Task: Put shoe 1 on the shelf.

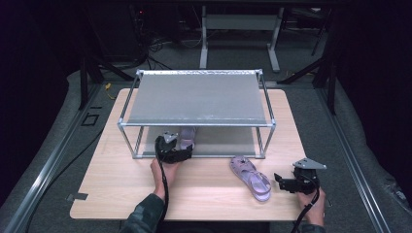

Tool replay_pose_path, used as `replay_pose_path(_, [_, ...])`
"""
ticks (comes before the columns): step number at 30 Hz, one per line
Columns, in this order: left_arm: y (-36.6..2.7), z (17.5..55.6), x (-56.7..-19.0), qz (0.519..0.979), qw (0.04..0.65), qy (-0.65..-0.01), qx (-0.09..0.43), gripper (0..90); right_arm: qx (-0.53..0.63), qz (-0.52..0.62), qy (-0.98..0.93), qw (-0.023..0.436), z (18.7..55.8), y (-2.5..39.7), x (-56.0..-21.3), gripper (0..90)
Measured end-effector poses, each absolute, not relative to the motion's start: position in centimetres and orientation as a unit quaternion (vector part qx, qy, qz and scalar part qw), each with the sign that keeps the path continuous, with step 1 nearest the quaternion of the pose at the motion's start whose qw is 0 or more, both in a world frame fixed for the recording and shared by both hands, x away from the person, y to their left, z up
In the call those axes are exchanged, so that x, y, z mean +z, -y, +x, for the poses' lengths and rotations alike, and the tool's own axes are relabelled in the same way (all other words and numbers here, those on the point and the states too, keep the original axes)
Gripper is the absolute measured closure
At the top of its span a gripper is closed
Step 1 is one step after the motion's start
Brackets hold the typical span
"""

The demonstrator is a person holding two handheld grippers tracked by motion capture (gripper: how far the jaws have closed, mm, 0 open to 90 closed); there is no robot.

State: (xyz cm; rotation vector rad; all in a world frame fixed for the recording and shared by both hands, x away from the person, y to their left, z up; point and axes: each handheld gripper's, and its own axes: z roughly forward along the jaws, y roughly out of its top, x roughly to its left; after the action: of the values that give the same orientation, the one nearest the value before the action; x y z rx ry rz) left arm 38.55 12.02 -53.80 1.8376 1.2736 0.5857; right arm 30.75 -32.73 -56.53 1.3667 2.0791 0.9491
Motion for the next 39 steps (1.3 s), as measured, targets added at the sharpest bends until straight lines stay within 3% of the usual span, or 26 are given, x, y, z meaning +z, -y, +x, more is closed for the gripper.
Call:
replay_pose_path(11, [-14.3, 34.6, -52.8, 0.760, 0.395, -0.466, 0.220, 6.0, 0.354, 0.499, -0.754, 0.241, 30.7, 32.9, -56.4, 7.0])
replay_pose_path(19, [-16.8, 31.7, -52.6, 0.767, 0.392, -0.459, 0.219, 0.1, 0.391, 0.513, -0.733, 0.214, 29.7, 33.2, -55.8, 6.3])
replay_pose_path(25, [-18.4, 30.6, -53.1, 0.762, 0.387, -0.466, 0.227, 0.0, 0.410, 0.501, -0.737, 0.194, 28.3, 32.2, -54.3, 5.6])
replay_pose_path(26, [-18.7, 30.4, -53.4, 0.761, 0.384, -0.469, 0.228, 0.0, 0.386, 0.516, -0.733, 0.219, 28.1, 31.9, -54.0, 5.6])
replay_pose_path(39, [-21.8, 29.1, -55.4, 0.757, 0.354, -0.497, 0.232, 0.0, 0.413, 0.490, -0.739, 0.206, 25.8, 28.0, -51.1, 6.1])
